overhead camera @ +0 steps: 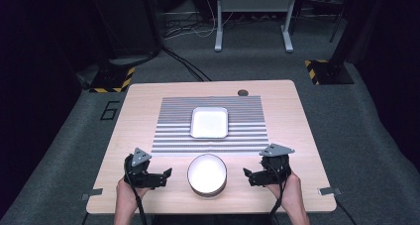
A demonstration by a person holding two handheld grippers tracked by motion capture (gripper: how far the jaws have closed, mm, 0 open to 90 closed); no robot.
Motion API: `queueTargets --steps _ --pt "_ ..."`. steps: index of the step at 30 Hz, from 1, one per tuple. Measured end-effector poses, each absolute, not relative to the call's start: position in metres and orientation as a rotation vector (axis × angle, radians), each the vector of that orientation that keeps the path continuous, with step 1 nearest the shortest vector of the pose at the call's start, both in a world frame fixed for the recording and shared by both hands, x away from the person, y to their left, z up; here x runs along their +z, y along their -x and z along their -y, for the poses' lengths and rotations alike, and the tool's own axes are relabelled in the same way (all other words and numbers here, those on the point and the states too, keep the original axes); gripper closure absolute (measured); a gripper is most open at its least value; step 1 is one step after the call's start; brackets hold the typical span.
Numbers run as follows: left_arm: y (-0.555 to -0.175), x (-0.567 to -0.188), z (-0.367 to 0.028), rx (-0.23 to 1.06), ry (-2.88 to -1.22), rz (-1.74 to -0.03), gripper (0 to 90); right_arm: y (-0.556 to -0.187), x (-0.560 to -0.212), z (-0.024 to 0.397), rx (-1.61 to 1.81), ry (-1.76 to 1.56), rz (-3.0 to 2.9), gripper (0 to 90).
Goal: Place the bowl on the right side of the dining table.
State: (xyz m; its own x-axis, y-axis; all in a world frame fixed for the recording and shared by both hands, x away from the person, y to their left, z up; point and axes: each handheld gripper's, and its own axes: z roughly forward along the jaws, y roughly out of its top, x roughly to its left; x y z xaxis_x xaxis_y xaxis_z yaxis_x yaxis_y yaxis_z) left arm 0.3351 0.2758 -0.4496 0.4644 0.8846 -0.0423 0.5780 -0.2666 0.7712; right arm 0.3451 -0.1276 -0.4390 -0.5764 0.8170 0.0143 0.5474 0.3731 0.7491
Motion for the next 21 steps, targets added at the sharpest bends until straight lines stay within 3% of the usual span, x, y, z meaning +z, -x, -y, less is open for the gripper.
queueTargets --steps 21 --pt "-0.333 -0.423 -0.256 0.499 -1.977 -1.137 0.0 -0.342 -0.418 0.105 1.096 -1.117 -2.302 0.6"
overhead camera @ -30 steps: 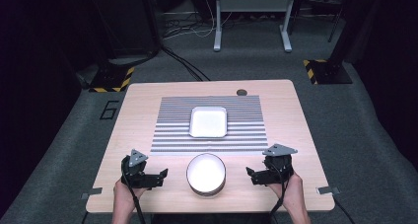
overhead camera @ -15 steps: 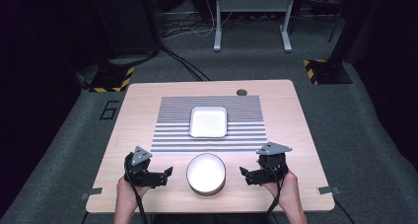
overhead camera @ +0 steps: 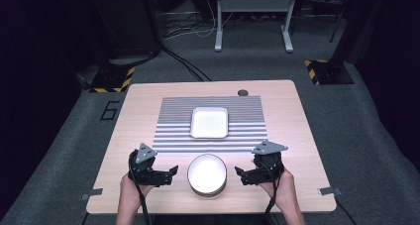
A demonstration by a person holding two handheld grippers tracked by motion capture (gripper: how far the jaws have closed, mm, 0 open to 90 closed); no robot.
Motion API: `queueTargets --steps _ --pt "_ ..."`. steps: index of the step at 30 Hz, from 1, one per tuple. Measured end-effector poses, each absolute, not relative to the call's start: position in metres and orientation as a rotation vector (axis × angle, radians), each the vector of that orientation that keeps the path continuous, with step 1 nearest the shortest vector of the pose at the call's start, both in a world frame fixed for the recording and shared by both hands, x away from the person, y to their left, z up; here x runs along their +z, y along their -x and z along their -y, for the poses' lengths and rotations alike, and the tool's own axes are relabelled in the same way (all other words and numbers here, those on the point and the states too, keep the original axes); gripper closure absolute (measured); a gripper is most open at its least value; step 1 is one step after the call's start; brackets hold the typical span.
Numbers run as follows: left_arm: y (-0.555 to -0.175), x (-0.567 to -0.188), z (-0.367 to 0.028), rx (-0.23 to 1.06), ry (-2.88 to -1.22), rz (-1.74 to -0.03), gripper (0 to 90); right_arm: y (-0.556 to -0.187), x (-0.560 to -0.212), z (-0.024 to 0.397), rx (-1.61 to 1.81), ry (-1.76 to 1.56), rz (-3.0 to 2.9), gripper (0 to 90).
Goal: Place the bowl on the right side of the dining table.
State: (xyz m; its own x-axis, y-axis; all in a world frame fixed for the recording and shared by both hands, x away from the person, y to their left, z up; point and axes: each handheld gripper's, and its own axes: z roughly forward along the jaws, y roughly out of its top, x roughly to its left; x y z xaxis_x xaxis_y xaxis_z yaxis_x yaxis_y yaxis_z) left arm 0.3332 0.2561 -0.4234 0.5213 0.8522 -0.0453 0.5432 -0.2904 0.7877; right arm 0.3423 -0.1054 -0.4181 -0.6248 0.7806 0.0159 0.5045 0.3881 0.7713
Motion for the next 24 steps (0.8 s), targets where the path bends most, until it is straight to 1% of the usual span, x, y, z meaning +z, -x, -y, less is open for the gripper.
queueTargets --steps 14,24 --pt "-0.335 -0.412 -0.242 0.46 -1.986 -1.073 0.0 -0.343 -0.411 0.087 1.098 -1.061 -2.342 0.9" --pt "-0.338 -0.413 -0.23 0.432 -2.011 -1.031 0.0 -0.344 -0.41 0.077 1.1 -1.039 -2.368 1.1"
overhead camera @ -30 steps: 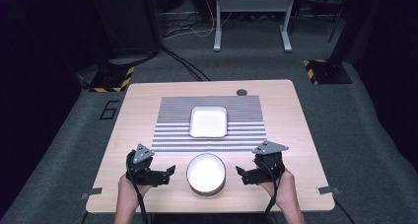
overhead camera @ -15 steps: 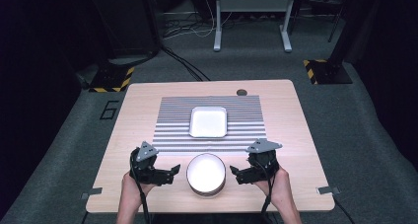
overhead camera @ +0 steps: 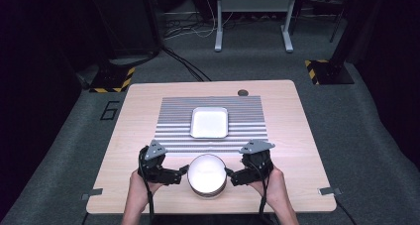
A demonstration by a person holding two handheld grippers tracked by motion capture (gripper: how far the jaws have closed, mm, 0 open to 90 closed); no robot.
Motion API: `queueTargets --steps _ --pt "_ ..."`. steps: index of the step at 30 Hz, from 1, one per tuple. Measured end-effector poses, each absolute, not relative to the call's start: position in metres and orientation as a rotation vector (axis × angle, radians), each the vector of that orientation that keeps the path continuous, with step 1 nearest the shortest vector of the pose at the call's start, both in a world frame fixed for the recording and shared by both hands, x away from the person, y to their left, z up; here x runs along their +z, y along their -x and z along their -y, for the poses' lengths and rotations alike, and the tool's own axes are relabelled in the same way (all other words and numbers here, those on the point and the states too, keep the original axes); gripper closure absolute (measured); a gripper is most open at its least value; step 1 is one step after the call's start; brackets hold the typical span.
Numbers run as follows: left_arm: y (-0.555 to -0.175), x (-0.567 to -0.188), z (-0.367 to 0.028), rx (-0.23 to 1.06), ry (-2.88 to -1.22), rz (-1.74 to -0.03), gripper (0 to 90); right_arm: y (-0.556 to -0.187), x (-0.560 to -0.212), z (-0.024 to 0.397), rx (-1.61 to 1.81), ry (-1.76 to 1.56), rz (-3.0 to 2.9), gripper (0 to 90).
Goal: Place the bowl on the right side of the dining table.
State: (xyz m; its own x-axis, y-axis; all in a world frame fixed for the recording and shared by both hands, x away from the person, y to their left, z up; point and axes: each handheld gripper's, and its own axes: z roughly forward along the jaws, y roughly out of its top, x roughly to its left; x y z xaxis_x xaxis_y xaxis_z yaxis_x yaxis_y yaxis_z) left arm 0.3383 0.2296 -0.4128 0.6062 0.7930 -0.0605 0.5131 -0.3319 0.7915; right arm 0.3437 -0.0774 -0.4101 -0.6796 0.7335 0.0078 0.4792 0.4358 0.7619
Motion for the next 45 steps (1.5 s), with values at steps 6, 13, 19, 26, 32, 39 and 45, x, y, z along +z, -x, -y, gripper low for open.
queueTargets --steps 6,13,19,26,32,39,45 --pt "-0.34 -0.417 -0.219 0.408 -2.051 -1.005 0.0 -0.345 -0.413 0.067 1.103 -1.027 -2.395 1.6" --pt "-0.343 -0.424 -0.209 0.386 -2.071 -0.99 0.0 -0.346 -0.418 0.057 1.101 -1.02 -2.415 0.7" --pt "-0.344 -0.43 -0.205 0.373 -2.088 -0.985 0.0 -0.347 -0.422 0.051 1.087 -1.027 -2.429 0.0" --pt "-0.344 -0.435 -0.2 0.359 -2.115 -0.973 0.1 -0.349 -0.428 0.042 1.067 -1.016 -2.464 0.0" --pt "-0.345 -0.437 -0.196 0.326 -2.144 -0.963 3.6 -0.351 -0.434 0.036 1.053 -1.037 -2.489 2.0" --pt "-0.346 -0.442 -0.193 0.311 -2.165 -0.968 19.8 -0.354 -0.439 0.031 1.024 -1.047 -2.517 15.2" --pt "-0.345 -0.445 -0.191 0.301 -2.15 -0.965 38.2 -0.356 -0.444 0.03 0.993 -1.074 -2.517 34.5"
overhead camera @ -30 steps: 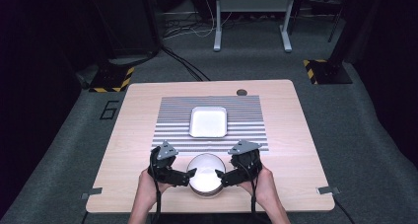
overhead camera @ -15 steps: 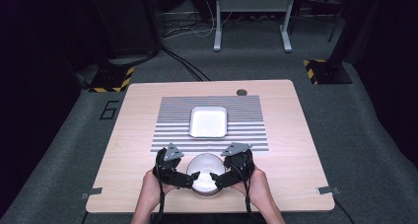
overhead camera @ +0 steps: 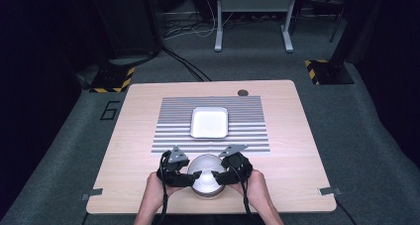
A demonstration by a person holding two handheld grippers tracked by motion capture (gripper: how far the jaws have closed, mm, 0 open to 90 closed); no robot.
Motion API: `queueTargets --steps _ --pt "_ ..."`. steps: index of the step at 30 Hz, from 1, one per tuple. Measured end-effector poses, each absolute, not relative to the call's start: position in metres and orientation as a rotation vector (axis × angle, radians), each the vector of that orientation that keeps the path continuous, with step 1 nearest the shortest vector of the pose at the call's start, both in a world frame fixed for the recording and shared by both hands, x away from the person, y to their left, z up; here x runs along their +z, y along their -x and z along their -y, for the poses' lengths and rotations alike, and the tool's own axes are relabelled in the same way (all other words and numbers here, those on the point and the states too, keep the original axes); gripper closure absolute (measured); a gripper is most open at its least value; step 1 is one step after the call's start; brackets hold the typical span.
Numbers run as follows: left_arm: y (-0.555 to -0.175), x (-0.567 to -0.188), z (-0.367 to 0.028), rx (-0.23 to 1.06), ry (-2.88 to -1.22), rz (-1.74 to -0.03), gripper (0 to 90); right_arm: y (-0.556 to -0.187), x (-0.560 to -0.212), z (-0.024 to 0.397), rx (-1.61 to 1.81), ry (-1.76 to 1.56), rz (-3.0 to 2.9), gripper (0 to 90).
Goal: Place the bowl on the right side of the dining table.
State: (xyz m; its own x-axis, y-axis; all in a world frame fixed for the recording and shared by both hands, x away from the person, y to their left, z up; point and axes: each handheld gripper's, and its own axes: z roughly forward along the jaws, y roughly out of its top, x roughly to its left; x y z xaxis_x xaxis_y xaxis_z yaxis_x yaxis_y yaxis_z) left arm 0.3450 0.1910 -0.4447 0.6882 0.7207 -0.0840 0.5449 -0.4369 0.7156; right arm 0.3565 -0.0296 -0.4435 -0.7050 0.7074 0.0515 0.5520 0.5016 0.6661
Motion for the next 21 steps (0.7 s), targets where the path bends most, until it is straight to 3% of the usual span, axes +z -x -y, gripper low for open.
queueTargets --steps 15,21 --pt "-0.341 -0.441 -0.18 0.409 -2.173 -0.936 66.2 -0.355 -0.441 0.023 0.973 -1.031 -2.488 66.0" --pt "-0.338 -0.438 -0.178 0.486 -2.174 -0.925 73.9 -0.352 -0.439 0.022 0.965 -1.0 -2.465 71.2"
